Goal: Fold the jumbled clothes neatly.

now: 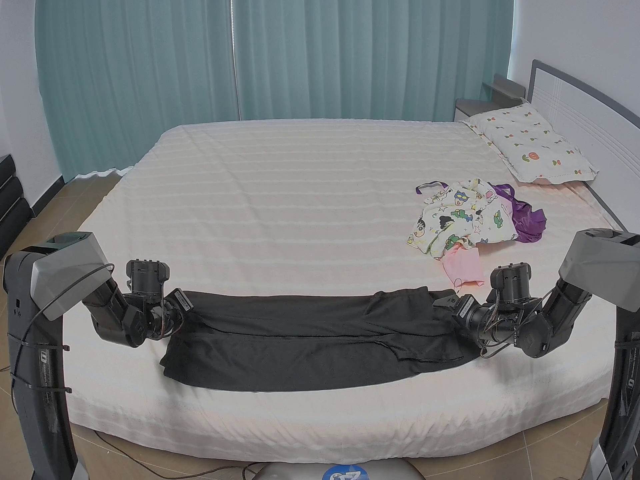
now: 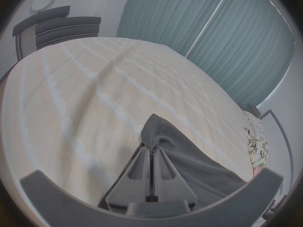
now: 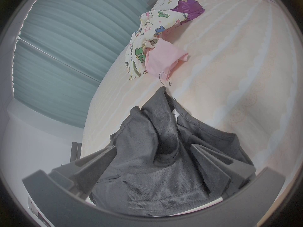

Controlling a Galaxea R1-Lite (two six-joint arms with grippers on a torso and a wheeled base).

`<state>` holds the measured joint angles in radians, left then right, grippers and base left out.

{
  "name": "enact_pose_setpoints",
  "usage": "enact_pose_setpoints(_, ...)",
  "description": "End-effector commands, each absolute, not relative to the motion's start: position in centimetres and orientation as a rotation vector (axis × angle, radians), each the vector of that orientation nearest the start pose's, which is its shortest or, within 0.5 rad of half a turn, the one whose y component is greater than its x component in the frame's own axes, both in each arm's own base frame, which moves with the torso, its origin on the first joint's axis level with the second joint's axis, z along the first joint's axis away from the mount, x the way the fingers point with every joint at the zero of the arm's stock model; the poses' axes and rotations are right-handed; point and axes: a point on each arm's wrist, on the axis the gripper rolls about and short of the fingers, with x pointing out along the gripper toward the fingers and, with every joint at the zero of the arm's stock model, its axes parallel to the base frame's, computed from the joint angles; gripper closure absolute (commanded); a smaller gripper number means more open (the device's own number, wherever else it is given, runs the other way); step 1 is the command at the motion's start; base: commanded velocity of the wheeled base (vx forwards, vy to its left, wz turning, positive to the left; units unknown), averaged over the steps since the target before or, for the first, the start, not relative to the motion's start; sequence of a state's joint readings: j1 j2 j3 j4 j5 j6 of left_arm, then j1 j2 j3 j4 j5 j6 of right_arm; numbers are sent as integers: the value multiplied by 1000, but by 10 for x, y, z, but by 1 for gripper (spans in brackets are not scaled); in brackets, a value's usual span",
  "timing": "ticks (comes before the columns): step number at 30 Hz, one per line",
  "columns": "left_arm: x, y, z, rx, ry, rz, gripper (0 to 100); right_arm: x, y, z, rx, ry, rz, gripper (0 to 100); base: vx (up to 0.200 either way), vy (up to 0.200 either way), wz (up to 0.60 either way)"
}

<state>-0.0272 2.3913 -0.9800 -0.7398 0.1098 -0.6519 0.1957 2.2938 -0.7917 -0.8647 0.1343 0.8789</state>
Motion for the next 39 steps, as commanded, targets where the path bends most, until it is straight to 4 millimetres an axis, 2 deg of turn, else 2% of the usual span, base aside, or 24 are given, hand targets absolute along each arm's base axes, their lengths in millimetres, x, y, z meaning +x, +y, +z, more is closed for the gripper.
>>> enact_pose_setpoints(1, 393, -8, -17, -537, 635, 286, 100, 361, 74, -7, 819, 738, 15, 0, 0, 0, 0)
enact_pose_setpoints(12, 389, -12, -18, -532, 646, 280, 100, 367, 63, -3, 832, 707, -5, 0, 0, 0, 0)
enact_pose_setpoints(24, 389, -12, -18, -532, 646, 280, 100, 383, 71, -18, 821, 720, 11, 0, 0, 0, 0)
enact_pose_setpoints(25, 389, -12, -18, -532, 646, 280, 100, 383, 71, -19, 821, 722, 10, 100, 0, 0, 0)
enact_pose_setpoints(28, 389, -12, -17, -532, 646, 280, 100, 388, 70, -23, 819, 726, 0, 100, 0, 0, 0)
enact_pose_setpoints(39, 389, -12, -16, -533, 643, 279, 100, 396, 55, -17, 840, 676, -26, 100, 0, 0, 0)
